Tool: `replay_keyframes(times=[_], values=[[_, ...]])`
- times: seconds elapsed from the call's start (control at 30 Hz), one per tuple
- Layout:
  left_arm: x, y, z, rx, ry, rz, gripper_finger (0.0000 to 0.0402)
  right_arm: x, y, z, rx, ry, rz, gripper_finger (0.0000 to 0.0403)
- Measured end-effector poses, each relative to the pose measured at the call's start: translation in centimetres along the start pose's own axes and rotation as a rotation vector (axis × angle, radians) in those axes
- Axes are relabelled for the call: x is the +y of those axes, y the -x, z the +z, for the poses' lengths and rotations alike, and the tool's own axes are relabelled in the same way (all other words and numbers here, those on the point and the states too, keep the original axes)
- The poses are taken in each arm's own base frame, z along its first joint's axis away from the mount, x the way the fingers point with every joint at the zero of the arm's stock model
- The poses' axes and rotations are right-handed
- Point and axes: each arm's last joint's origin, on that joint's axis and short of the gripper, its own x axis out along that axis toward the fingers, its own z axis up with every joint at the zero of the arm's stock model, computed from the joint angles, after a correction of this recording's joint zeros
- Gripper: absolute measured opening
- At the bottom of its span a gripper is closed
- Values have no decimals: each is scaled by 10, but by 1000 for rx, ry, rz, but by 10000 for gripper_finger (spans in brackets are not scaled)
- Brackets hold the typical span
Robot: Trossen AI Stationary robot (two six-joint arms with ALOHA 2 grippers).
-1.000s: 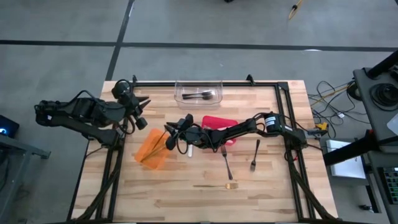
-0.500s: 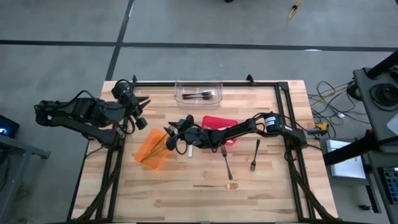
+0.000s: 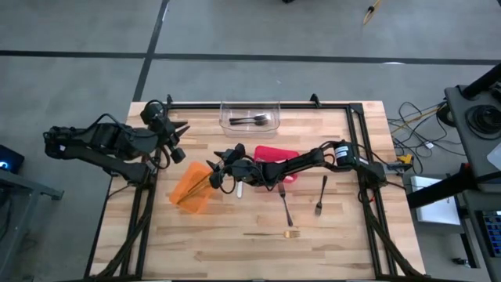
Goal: Sort silverware by color (type)
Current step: Put the gold fork into the orange bin
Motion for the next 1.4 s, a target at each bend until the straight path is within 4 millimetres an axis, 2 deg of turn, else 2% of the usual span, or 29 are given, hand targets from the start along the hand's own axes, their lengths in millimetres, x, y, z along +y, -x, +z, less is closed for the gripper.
replay_keyframes(times=[0.3, 0.47, 0.67, 0.8, 0.93, 1.03, 1.2, 1.4], values=[[0, 0, 0, 0, 0, 0, 41, -1, 1, 7, -9, 46, -3, 213], [-4, -2, -1, 20, -7, -74, 41, 0, 14, 35, 19, 160, -11, 213], [-16, -9, -7, 84, -35, -232, 41, -5, 44, 73, 178, 442, -31, 212], [-29, -19, -23, 166, -47, -319, 41, -10, 71, 96, 272, 555, -32, 212], [-44, -33, -47, 272, -26, -393, 41, -20, 95, 106, 314, 609, -26, 212], [-58, -45, -68, 318, 17, -425, 41, -28, 111, 107, 299, 617, -14, 212], [-80, -60, -96, 387, 80, -470, 41, -40, 132, 97, 242, 616, 12, 212], [-96, -70, -116, 493, 86, -439, 41, -54, 148, 90, 115, 637, 27, 212]])
